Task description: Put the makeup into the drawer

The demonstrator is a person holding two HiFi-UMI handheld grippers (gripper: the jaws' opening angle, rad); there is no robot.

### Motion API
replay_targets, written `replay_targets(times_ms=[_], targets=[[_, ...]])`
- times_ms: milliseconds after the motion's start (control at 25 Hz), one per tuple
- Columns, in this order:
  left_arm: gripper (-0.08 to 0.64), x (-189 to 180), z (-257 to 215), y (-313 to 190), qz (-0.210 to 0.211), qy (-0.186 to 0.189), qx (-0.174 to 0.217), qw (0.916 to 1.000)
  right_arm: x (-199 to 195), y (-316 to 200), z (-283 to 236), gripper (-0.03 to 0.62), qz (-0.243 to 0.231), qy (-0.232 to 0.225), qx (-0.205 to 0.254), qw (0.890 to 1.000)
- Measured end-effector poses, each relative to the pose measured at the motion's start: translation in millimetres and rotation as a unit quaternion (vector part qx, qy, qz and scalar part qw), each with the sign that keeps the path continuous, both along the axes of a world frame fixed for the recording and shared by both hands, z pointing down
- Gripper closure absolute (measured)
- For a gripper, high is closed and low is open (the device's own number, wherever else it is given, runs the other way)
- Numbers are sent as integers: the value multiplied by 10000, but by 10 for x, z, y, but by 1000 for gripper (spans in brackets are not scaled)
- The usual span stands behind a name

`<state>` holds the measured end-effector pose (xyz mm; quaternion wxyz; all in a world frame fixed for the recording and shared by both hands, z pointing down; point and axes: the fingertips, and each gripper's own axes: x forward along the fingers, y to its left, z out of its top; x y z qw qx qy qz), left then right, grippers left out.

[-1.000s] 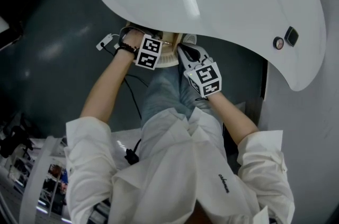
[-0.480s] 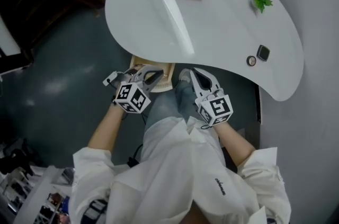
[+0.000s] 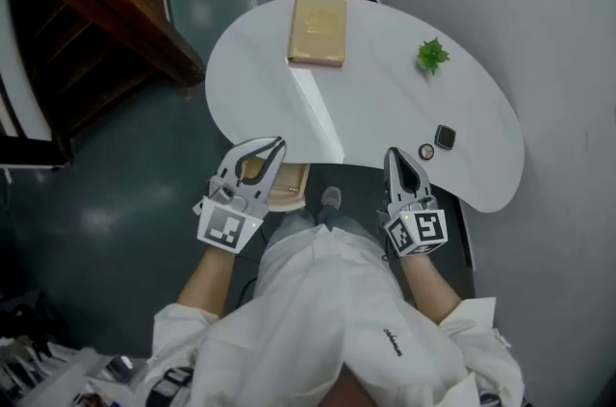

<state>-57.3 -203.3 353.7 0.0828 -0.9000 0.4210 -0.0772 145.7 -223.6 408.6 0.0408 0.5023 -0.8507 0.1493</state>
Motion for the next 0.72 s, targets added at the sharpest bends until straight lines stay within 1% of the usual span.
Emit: replay_targets(times_ms=[40,80,120,160,240,320,440,560,720], targets=[[525,-42,-180,0,-219,492,20,9985,90,-3,-78,575,95,-9,61,9999],[525,-86,-340,5,-406,901,59,9951,179,-5,-156,575,191,-17,132,9997],[525,-127,-490,12,-532,1151,157,9918,268,-4,-239,575,293,-22,219,9993],[525,-166,-631,18,-618,1305,289,9891,358,0,-326,575,404,-22,318,9987],[525,-250,-857,25,-771,1505,510,9843,522,19,-512,575,611,-16,548,9966],[525,-338,-1005,11,-921,1617,649,9804,659,30,-690,575,806,-1,764,9938],[525,-448,-1116,-36,-1074,1735,746,9761,820,28,-881,575,1035,-12,958,9900],[525,-526,-1095,-42,-1173,1623,827,9762,951,48,-972,575,1176,-21,1076,9872],[525,-551,-1068,-67,-1230,1531,794,9773,1059,45,-1011,575,1279,10,1101,9857]])
